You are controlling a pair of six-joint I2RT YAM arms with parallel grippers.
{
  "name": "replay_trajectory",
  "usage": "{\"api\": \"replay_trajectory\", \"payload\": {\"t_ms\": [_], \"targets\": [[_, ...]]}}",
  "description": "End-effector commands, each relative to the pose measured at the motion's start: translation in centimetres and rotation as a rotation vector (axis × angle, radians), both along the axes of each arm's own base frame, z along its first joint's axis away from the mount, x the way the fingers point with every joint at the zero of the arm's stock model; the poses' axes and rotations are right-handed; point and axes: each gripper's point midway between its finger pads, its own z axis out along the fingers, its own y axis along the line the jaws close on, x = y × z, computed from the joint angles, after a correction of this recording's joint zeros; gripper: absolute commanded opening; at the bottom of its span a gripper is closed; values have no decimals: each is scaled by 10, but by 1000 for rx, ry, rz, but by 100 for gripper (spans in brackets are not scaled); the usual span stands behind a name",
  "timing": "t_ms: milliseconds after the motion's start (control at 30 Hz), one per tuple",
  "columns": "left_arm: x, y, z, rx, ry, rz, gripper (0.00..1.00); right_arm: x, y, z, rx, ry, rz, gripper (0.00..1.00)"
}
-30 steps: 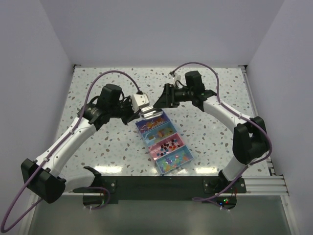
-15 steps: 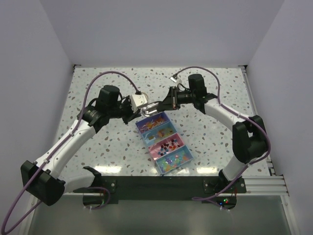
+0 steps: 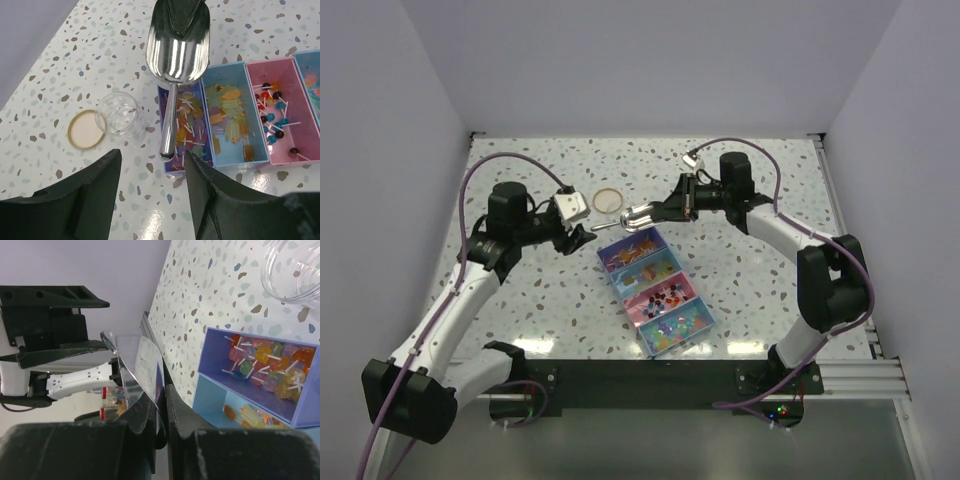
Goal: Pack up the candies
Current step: Scoop the fake candies from the storage box.
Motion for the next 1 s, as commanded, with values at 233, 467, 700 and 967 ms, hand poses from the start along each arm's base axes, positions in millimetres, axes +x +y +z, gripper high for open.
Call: {"api": "replay_trajectory", "payload": {"t_ms": [233,467,700,967], "targets": [[-9,-20,13,-148,-32,-174,62,-10,0,26,70,-51,50,0],[-3,-25,15,-185,-11,-178,55,-10,-1,26,67,-54,43,0],[3,-24,13,-197,27,-142,49,-8,-1,27,65,-60,33,0],[8,-23,10,-211,57,-89,41,-6,0,26,61,-59,18,0]]}}
